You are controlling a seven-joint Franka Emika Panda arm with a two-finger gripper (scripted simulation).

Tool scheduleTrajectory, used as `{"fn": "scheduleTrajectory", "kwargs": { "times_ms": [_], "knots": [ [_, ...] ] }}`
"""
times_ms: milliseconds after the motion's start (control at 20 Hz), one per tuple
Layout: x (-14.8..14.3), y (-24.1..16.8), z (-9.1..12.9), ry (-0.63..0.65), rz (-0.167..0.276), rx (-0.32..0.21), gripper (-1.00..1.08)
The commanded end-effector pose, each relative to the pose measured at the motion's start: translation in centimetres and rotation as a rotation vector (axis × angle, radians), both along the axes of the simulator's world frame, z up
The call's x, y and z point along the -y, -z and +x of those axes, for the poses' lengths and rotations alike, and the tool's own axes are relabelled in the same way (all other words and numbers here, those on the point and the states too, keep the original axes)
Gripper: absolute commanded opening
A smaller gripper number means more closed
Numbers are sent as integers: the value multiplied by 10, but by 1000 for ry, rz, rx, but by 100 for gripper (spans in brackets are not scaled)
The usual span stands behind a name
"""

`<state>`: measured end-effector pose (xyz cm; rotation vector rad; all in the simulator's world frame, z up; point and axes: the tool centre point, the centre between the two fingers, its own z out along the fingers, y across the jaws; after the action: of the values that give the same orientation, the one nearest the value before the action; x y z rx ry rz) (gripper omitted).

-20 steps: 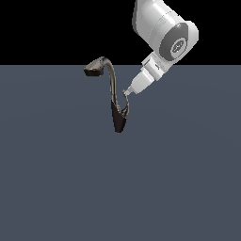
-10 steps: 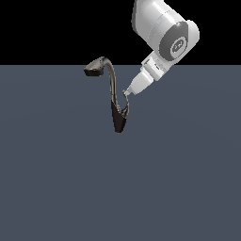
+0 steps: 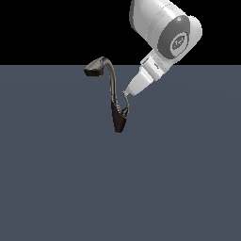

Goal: Turn on the faucet by rotating a designated handle.

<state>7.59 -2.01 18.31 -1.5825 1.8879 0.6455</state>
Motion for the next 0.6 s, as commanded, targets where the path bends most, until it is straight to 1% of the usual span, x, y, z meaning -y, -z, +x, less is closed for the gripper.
{"fn": "scheduleTrajectory", "kwargs": {
  "times_ms": [0, 100, 150, 550],
  "knots": [
    [-7, -5, -9, -9, 5, -1, -100],
    [-8, -6, -12, -9, 5, -1, -100],
    [-1, -2, -7, 3, 0, 1, -100],
    [-1, 4, -33, -2, 2, 0, -100]
  ]
}}
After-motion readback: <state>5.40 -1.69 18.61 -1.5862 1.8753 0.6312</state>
